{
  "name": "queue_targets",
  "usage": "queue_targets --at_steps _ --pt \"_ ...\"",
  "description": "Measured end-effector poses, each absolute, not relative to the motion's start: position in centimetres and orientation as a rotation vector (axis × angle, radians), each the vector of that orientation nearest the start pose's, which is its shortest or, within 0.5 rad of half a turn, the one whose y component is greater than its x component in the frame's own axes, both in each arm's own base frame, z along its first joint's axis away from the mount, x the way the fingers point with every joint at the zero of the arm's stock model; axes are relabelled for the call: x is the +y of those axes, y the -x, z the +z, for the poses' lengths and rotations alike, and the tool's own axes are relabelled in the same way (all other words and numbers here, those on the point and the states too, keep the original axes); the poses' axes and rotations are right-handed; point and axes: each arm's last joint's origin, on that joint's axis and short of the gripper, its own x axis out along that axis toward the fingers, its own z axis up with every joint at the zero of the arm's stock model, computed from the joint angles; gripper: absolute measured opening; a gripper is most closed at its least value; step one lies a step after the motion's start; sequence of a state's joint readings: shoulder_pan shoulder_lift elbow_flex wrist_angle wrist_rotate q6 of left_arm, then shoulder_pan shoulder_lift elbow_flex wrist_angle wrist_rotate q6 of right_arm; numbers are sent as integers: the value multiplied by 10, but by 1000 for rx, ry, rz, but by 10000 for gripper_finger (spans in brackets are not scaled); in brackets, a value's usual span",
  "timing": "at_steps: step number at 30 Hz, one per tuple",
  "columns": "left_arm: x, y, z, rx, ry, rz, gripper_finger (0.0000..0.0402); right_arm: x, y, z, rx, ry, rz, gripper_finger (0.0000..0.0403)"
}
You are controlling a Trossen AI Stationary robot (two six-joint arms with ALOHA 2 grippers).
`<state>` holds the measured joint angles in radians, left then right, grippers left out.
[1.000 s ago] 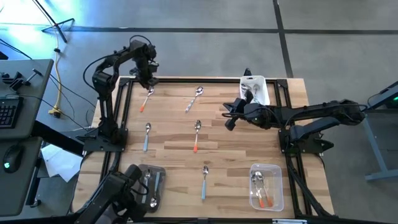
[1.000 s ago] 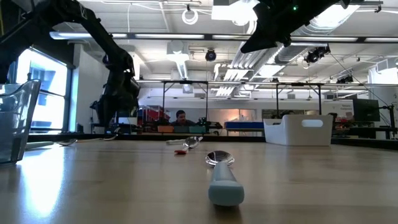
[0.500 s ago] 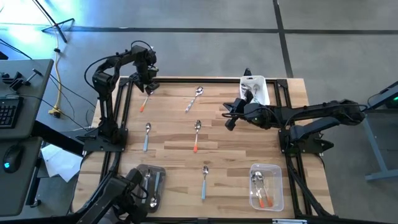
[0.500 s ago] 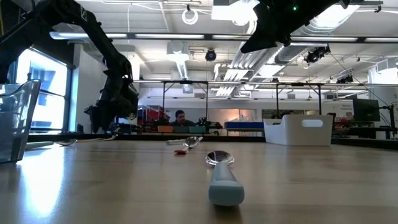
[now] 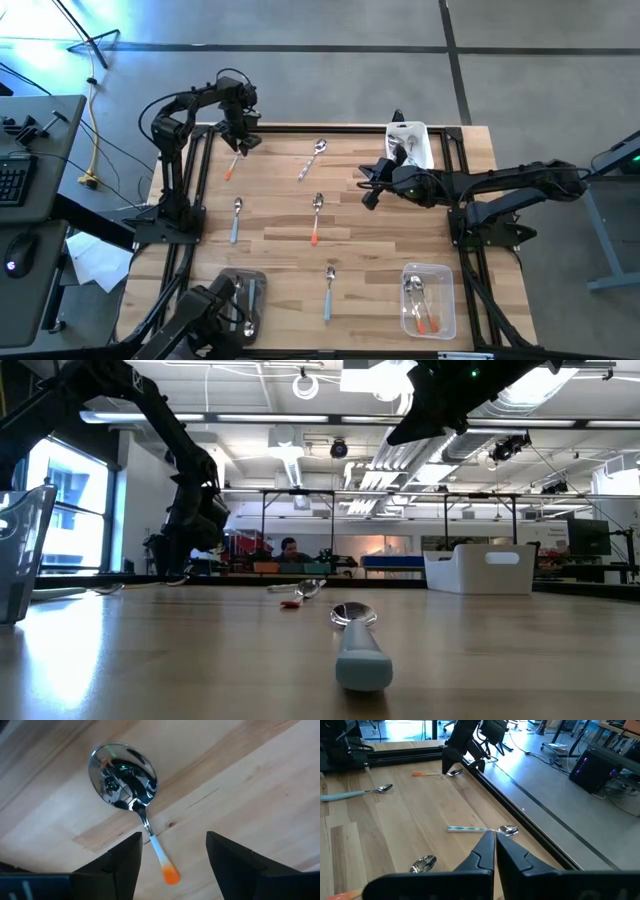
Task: Sort silverware by color (type)
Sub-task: Put the top orange spoon into the transparent bin
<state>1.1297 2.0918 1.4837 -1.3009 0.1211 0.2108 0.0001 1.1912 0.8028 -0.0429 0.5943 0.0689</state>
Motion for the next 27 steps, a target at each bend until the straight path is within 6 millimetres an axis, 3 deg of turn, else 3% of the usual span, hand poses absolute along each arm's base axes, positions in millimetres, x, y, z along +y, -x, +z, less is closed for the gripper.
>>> queue_targets --at_steps 4,15,22,27 --pt "321 -155 158 1632 1000 491 212 -16 -255 273 398 62 -599 0" --pt "321 -152 205 1557 816 630 209 -16 -255 273 402 73 -597 0" --pt "303 -146 204 1599 670 614 205 -16 -254 272 424 91 -594 0" --pt "302 -149 197 1595 613 618 209 -16 -254 272 425 93 -593 0"
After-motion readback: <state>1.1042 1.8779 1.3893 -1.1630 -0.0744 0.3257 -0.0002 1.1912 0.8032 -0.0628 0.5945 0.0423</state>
